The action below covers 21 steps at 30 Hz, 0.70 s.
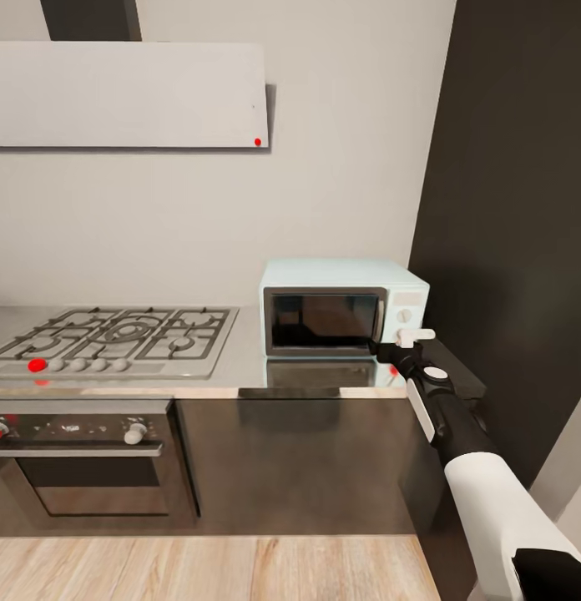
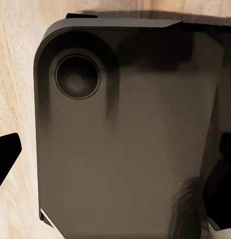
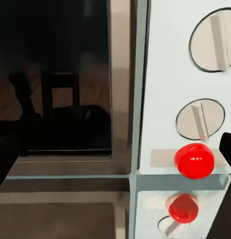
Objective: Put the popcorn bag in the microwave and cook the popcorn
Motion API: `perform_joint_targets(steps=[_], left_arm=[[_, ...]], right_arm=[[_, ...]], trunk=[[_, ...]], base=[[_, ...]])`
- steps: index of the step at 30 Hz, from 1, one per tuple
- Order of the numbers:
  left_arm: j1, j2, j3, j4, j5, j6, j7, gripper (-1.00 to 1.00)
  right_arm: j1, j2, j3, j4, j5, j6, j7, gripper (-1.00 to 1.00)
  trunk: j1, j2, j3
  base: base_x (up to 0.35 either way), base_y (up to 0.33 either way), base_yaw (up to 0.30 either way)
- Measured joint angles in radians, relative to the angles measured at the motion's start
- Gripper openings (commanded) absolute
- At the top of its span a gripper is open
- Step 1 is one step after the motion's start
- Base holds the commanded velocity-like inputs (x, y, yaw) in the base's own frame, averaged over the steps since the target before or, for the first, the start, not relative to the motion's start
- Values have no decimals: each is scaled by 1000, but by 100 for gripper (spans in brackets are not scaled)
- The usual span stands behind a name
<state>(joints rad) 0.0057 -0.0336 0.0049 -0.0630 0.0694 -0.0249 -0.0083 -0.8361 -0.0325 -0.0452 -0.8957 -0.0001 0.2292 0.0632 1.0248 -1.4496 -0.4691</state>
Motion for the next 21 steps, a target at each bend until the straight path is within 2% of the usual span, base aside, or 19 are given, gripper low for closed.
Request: perform_joint_targets(steps=[15,21], left_arm=[[0,0,0,1,0,0,1,100],[0,0,0,1,0,0,1,100]], right_arm=[[0,-5,-1,11,-3,2,-2,100],[0,-7,-3,27,-4,1,-40,100]], trunk=[[0,0,0],[0,0,0]], base=[[119,0,0],[104,0,0]])
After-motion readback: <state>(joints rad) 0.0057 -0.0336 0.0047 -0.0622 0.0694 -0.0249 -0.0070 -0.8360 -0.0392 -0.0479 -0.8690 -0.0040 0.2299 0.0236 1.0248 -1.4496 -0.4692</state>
